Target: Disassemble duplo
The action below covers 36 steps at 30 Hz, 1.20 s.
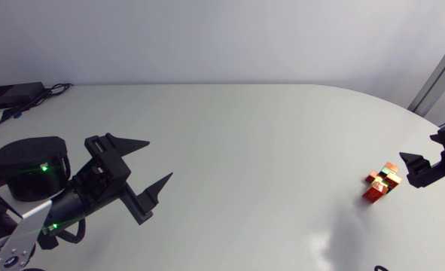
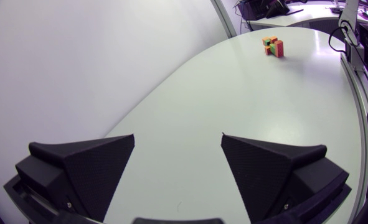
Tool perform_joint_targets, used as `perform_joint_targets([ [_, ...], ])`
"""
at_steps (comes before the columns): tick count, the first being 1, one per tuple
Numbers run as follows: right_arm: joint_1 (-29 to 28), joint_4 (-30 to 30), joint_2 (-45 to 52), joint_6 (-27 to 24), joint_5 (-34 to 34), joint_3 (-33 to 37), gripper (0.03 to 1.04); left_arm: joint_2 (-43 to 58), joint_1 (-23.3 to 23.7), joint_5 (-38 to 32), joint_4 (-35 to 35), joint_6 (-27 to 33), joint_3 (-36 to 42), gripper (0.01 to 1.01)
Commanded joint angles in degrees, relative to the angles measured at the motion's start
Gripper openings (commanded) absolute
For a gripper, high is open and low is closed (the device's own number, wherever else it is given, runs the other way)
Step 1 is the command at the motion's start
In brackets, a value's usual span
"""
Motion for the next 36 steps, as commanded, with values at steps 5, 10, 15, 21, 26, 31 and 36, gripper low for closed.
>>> perform_joint_targets([
  [5, -2.6, -5.3, 3.0, -11.5, 0.9, -0.8, 0.94, 1.6, 0.1, 0.6, 0.3, 1.5, -1.2, 0.982],
  [10, -2.9, -3.8, 9.3, -13.5, 1.7, -0.4, 0.94, 2.4, -0.2, 0.6, 0.4, 1.6, -1.1, 0.982],
  [15, -3.7, 4.1, 18.8, -13.5, 2.8, -0.8, 0.94, 2.4, -0.2, 0.6, 0.4, 1.6, -1.1, 0.982],
  [21, -4.1, 7.1, 23.8, -13.4, 1.7, -0.6, 0.94, 2.7, -0.1, 0.6, 0.4, 1.6, -0.9, 0.982],
  [26, -3.8, 9.5, 28.0, -12.6, 1.5, 0.3, 0.89, 2.7, 0.0, 0.6, 0.4, 1.5, -0.8, 0.982],
  [31, -3.4, 14.3, 30.0, -11.6, 0.1, -0.6, 0.47, 2.7, -0.1, 0.6, 0.3, 1.5, -0.8, 0.982],
  [36, -3.1, 14.7, 31.8, -11.0, 0.1, 0.1, 0.21, 2.7, -0.1, 0.6, 0.3, 1.6, -0.8, 0.982],
])
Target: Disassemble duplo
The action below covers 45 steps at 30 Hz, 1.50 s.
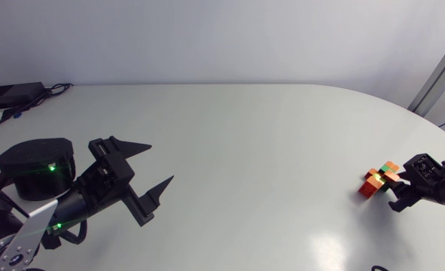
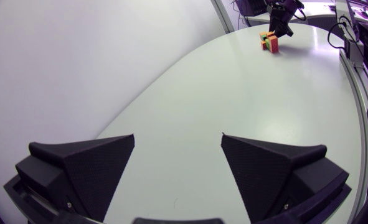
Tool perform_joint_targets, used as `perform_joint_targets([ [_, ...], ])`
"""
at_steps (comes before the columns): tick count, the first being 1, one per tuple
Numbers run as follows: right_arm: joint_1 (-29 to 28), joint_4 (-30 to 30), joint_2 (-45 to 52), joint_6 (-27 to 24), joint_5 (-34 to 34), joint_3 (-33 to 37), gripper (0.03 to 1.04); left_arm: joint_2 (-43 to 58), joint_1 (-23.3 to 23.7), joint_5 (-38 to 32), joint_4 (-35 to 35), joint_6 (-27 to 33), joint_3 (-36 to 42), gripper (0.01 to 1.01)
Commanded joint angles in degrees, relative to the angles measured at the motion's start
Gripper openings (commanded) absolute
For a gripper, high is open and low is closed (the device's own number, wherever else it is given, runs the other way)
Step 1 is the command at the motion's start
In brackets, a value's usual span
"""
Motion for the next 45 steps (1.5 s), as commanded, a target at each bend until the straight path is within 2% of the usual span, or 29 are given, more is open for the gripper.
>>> perform_joint_targets([
  [1, 0.4, 0.7, 1.7, 0.8, -0.6, 0.2, 0.16, 0.9, -0.1, 0.6, 0.3, 1.3, -0.8, 0.982],
  [6, 0.4, 0.7, 2.4, 1.5, -0.6, 0.4, 0.1, 0.7, -0.1, 0.6, 0.2, 1.3, -0.8, 0.982],
  [12, 0.0, -0.3, -1.2, 3.4, -2.5, 0.1, 0.09, 0.5, -0.1, 0.6, 0.2, 1.3, -0.8, 0.982],
  [17, 1.1, -7.2, -8.7, 3.5, -4.5, 0.0, 0.09, 0.1, -0.1, 0.6, 0.1, 1.3, -0.9, 0.982],
  [20, 4.0, -13.2, -14.7, 4.1, -5.8, 0.3, 0.09, -0.2, -0.1, 0.6, 0.0, 1.3, -0.9, 0.982],
  [23, 10.2, -17.2, -19.1, 5.8, -5.5, 0.9, 0.09, -0.3, 0.0, 0.6, 0.0, 1.3, -0.9, 0.982],
  [27, 21.6, -20.9, -20.9, 10.7, -2.1, 3.3, 0.09, -0.7, 0.2, 0.9, 0.0, 1.3, -0.9, 0.982],
  [33, 37.1, -20.2, -19.3, 16.3, 6.2, 4.5, 0.09, -0.7, 0.2, 1.0, 0.0, 1.3, -0.9, 0.982],
  [40, 51.7, -20.8, -16.6, 21.6, 8.2, 5.4, 0.09, -1.5, 0.3, 1.5, -0.5, 1.3, -0.9, 0.982],
  [45, 61.6, -17.7, -12.2, 25.8, 9.5, 5.5, 0.09, -1.7, 0.4, 1.9, -0.5, 1.3, -0.9, 0.982],
])
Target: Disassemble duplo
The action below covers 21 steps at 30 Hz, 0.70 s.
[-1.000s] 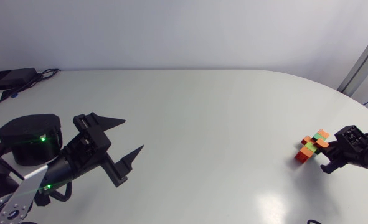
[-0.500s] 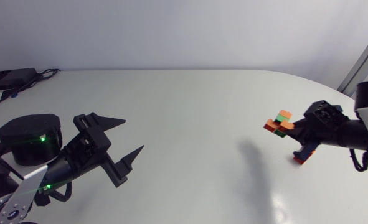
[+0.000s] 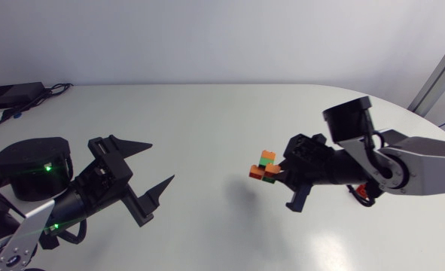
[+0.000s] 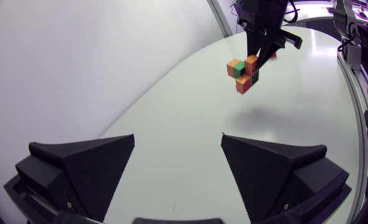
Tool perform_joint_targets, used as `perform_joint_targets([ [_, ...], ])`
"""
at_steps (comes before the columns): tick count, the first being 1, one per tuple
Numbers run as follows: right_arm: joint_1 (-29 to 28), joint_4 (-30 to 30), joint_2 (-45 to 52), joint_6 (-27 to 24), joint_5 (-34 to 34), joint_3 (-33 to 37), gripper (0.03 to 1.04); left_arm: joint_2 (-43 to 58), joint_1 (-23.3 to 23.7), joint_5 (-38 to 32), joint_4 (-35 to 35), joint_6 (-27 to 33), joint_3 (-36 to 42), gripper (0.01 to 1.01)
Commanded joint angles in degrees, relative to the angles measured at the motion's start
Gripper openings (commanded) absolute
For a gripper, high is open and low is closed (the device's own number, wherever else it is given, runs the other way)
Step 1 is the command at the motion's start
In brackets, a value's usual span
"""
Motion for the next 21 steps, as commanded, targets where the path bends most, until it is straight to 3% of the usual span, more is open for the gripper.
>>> perform_joint_targets([
  [1, 3.8, 1.9, 3.1, 3.2, 0.7, 1.0, 0.1, -0.6, 0.4, 0.6, -0.4, 1.3, -0.9, 0.982],
  [6, 6.5, 3.9, 6.4, 2.1, 2.9, 2.0, 0.12, -1.0, 0.5, 0.8, -0.5, 1.2, -1.0, 0.982],
  [9, 7.3, 3.6, 7.1, 1.7, 3.0, 2.2, 0.25, -1.0, 0.6, 0.8, -0.5, 1.2, -1.0, 0.982],
  [18, 9.5, 4.6, 13.4, 2.2, 7.1, 3.3, 0.26, -1.0, 0.8, 0.8, -0.5, 1.2, -1.1, 0.982],
  [19, 9.5, 4.6, 14.0, 2.5, 7.2, 3.5, 0.28, -1.0, 0.8, 0.8, -0.5, 1.2, -1.1, 0.982],
  [21, 9.5, 4.8, 14.9, 2.8, 7.6, 3.3, 0.41, -1.0, 0.9, 0.8, -0.5, 1.2, -1.0, 0.982],
])
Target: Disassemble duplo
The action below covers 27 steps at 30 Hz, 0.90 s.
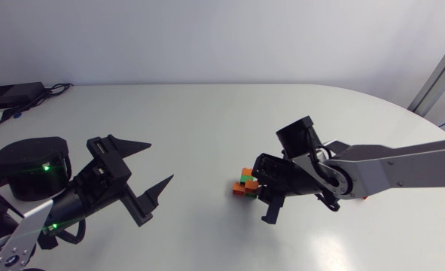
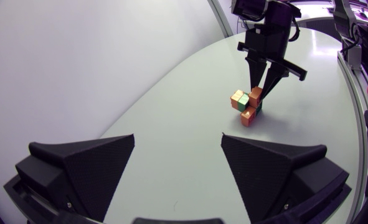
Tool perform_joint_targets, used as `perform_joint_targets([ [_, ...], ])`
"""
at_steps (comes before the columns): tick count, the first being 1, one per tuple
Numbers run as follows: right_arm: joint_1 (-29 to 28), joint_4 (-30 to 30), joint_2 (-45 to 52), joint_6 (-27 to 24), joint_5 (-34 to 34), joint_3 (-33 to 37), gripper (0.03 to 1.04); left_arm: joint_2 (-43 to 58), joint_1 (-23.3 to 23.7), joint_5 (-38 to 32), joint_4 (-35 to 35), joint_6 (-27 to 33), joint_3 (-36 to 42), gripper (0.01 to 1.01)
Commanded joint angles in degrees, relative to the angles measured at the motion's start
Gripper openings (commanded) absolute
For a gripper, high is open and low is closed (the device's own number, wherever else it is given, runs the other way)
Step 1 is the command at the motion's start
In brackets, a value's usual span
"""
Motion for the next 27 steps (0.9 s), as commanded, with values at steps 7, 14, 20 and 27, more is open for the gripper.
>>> perform_joint_targets([
  [7, -1.8, 1.9, -1.9, 0.8, 3.0, -1.7, 0.93, -0.4, 2.1, 2.3, -0.7, 2.0, -1.1, 0.982],
  [14, -6.2, -0.5, -8.3, 0.9, 6.0, -2.4, 1.0, 1.4, 5.5, 4.1, -0.4, 2.1, -0.4, 0.982],
  [20, -16.5, -4.8, -18.6, -1.4, 5.2, -5.7, 1.0, 2.2, 5.9, 4.1, -0.4, 2.1, -0.2, 0.982],
  [27, -32.3, -7.6, -26.6, -5.7, -0.4, -10.4, 1.0, 2.1, 5.8, 4.1, -0.4, 2.3, 0.1, 0.982],
])
